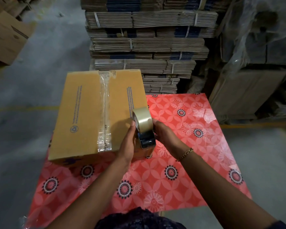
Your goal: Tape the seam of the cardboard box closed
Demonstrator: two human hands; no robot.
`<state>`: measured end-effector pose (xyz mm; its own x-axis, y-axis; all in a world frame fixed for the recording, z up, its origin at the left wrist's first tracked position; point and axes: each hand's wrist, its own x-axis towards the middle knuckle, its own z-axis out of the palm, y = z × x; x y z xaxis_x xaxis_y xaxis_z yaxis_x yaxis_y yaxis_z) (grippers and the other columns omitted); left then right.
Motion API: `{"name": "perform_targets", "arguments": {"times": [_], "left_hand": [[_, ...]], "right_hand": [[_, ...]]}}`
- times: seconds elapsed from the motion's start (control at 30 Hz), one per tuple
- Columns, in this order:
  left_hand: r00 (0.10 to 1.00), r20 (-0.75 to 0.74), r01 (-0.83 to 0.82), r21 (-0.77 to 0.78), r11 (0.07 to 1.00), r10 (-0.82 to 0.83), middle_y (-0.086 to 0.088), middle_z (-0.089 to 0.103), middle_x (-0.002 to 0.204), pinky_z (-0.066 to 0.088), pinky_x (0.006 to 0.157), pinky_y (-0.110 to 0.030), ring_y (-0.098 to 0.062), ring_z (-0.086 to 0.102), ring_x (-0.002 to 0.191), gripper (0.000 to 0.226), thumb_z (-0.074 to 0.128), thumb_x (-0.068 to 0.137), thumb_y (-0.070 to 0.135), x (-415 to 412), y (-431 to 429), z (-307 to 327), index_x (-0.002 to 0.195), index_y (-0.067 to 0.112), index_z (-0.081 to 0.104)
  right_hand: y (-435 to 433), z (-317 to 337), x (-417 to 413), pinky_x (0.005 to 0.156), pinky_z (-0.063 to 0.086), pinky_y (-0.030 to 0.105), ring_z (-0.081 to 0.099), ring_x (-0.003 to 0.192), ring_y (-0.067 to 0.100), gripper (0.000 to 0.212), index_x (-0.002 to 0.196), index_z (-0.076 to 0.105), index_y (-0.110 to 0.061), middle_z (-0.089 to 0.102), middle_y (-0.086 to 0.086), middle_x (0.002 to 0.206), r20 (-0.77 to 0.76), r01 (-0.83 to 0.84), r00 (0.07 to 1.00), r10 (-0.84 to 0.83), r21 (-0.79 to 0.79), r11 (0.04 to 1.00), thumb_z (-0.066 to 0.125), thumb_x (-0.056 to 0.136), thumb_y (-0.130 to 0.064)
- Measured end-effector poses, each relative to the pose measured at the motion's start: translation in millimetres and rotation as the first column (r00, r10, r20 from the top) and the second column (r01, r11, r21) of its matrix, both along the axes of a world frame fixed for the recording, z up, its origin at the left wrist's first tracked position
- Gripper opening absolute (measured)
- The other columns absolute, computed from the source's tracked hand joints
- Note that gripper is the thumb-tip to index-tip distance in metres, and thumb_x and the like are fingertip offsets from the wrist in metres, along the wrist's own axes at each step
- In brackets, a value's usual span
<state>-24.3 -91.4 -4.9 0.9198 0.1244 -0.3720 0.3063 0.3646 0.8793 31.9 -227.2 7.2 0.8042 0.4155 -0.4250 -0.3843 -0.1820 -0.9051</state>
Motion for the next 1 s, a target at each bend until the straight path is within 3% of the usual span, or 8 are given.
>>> {"name": "perform_targets", "arguments": {"times": [0.13,0.23,0.33,0.43,0.6,0.7,0.9,1.0], "left_hand": [[0.998,-0.035,0.046,-0.046,0.998,-0.047,-0.001,0.079,0.112,0.061,0.082,-0.032,-0.016,0.075,0.100,0.042,0.038,0.103,0.049,0,-4,-8,0.117,0.026,0.071],[0.992,-0.035,0.124,-0.037,0.992,-0.125,-0.005,0.076,0.119,0.060,0.088,-0.043,-0.024,0.073,0.107,0.051,0.044,0.095,0.058,-1,-20,-12,0.129,0.027,0.067],[0.977,-0.007,0.215,-0.017,0.977,-0.215,0.007,0.076,0.120,0.057,0.088,-0.027,-0.011,0.070,0.112,0.049,0.043,0.095,0.057,6,-49,-14,0.128,0.030,0.066],[0.957,-0.009,0.289,0.005,0.957,-0.288,0.023,0.077,0.101,0.049,0.075,-0.008,0.008,0.069,0.097,0.033,0.036,0.105,0.044,24,-85,-21,0.112,0.036,0.067],[0.937,-0.067,0.345,0.008,0.939,-0.344,0.022,0.073,0.096,0.048,0.076,-0.008,0.018,0.066,0.084,0.029,0.033,0.108,0.032,61,-157,-49,0.107,0.036,0.062],[0.939,-0.100,0.331,0.006,0.944,-0.328,0.017,0.070,0.101,0.050,0.076,-0.011,0.015,0.067,0.084,0.030,0.034,0.108,0.033,79,-194,-71,0.106,0.034,0.064],[0.947,-0.226,0.248,0.063,0.967,-0.228,0.015,0.077,0.085,0.051,0.063,-0.011,0.001,0.071,0.081,0.035,0.035,0.106,0.045,112,-237,-93,0.099,0.033,0.067],[0.953,-0.239,0.207,0.060,0.976,-0.188,0.020,0.076,0.073,0.051,0.057,-0.010,0.006,0.071,0.070,0.037,0.032,0.108,0.042,131,-244,-101,0.096,0.033,0.066]], "right_hand": [[7,8,-14,0.092,0.046,0.015,0.061,0.108,-0.005,0.030,0.114,0.061,-0.037,0.066,-0.023,0.115,0.020,0.035,0.999,-0.035,0.002,0.999,0.034,0.107,-0.027],[-12,6,-23,0.085,0.049,0.014,0.065,0.094,-0.003,0.029,0.114,0.061,-0.028,0.067,-0.008,0.111,0.041,0.094,0.995,-0.095,0.030,0.995,0.034,0.107,-0.021],[-47,1,-26,0.089,0.049,0.017,0.065,0.100,0.001,0.029,0.122,0.060,-0.026,0.068,-0.005,0.116,0.035,0.178,0.983,-0.179,0.047,0.983,0.036,0.107,-0.024],[-86,-5,-20,0.098,0.046,0.022,0.063,0.109,0.004,0.026,0.116,0.063,-0.033,0.068,-0.012,0.117,0.022,0.239,0.971,-0.240,0.029,0.971,0.042,0.101,-0.037],[-150,-30,9,0.097,0.045,0.032,0.062,0.104,0.012,0.026,0.109,0.063,-0.028,0.067,-0.005,0.109,-0.027,0.315,0.949,-0.315,-0.003,0.949,0.038,0.105,-0.024],[-187,-53,28,0.094,0.044,0.033,0.061,0.113,0.021,0.025,0.111,0.060,-0.025,0.066,0.008,0.120,-0.066,0.318,0.945,-0.322,-0.054,0.946,0.035,0.107,-0.027],[-228,-94,65,0.101,0.044,0.036,0.059,0.105,0.013,0.022,0.108,0.060,-0.028,0.063,0.000,0.116,-0.125,0.286,0.948,-0.292,-0.065,0.956,0.038,0.106,-0.033],[-235,-107,87,0.102,0.045,0.037,0.059,0.111,0.018,0.020,0.111,0.059,-0.029,0.064,0.002,0.118,-0.122,0.265,0.955,-0.272,-0.071,0.962,0.041,0.105,-0.035]]}}
